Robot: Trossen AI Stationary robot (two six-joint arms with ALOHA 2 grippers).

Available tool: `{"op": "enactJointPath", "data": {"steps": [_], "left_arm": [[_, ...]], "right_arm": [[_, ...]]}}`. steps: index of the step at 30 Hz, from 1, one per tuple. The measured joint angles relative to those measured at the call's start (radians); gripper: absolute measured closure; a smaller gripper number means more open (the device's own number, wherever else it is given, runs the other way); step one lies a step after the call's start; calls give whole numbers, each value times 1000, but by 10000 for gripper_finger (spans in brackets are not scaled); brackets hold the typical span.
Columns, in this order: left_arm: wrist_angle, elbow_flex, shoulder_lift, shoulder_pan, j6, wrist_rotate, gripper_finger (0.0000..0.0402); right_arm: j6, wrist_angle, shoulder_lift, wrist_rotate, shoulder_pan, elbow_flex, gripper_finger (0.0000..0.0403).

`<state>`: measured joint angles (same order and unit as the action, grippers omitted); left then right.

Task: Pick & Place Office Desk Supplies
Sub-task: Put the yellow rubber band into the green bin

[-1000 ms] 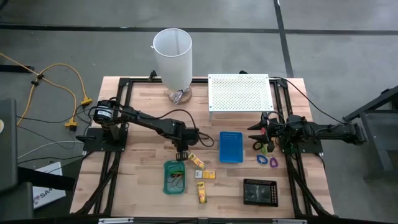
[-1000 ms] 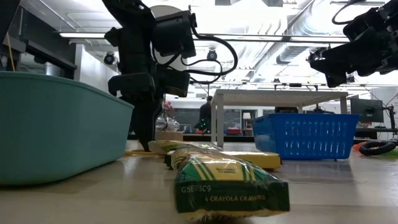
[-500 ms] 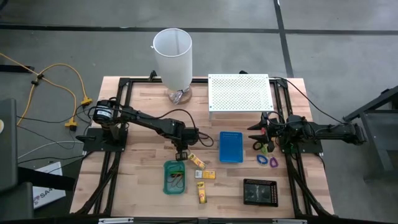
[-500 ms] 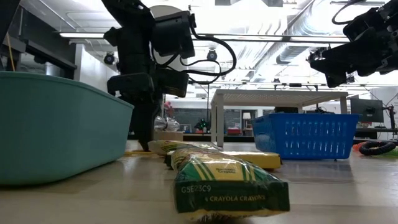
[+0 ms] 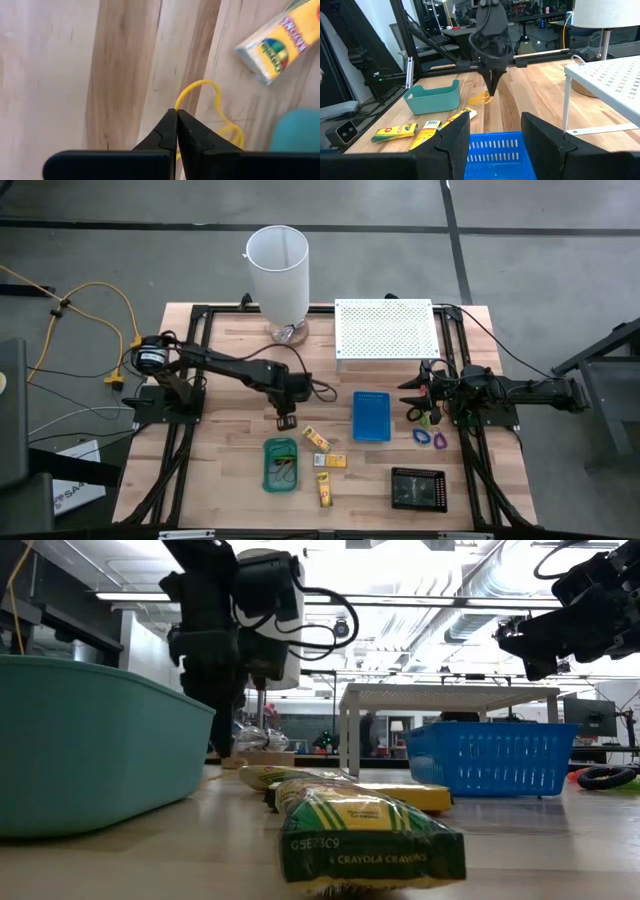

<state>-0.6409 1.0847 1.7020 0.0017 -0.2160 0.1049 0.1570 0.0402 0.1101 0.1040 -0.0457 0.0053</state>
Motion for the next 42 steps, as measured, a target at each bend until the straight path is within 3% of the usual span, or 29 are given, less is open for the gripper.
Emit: {"op": "enactJointPath", "data": {"steps": [9, 19, 42], "left_arm": [[-2, 2, -49, 2, 0, -11, 401], [-21, 3, -120, -73, 9, -201, 401], [-1, 4, -157, -468, -1, -924, 401]], "right_arm": [[0, 0, 0, 0, 0, 0, 237], [0, 0, 0, 0, 0, 0, 237], [0, 0, 0, 0, 0, 0, 237]]}}
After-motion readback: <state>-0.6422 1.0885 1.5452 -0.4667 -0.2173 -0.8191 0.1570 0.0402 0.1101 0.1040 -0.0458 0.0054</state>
